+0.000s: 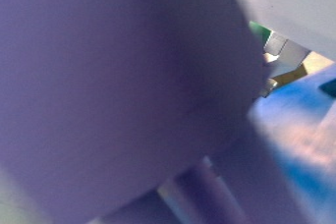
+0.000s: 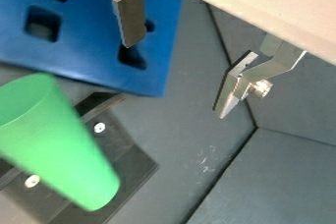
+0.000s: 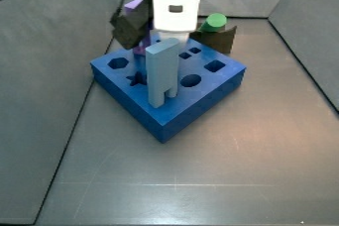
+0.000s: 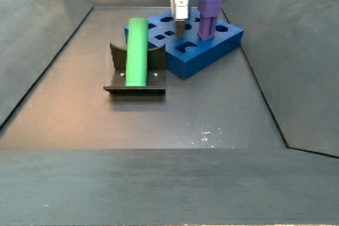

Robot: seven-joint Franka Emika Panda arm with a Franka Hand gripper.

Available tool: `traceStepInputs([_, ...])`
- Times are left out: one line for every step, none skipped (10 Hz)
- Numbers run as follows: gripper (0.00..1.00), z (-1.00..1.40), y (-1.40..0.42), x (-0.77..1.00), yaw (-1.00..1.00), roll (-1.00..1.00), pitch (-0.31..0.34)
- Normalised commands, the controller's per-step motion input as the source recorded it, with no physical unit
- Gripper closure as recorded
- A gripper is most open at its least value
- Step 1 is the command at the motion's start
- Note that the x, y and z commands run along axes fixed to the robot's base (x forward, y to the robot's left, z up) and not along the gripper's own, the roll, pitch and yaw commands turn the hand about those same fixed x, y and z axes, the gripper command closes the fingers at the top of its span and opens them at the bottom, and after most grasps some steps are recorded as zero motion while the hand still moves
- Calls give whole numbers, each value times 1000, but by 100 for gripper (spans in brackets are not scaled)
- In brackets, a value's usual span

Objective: Pick up the oval object. Move up. Place the oval object on the fixture. Regrasp the oval object. Move to above the board. Insert the oval object.
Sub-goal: Regrasp the oval object.

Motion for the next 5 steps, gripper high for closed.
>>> traceStepInputs([0, -20, -20, 1000, 57, 62, 13])
traceStepInputs([0, -24, -19, 1000, 39, 72, 21])
traceStepInputs([0, -30, -17, 1000, 24, 82, 33])
traceStepInputs([0, -32, -18, 1000, 13, 92, 48])
traceStepInputs([0, -37, -17, 1000, 9, 99, 60])
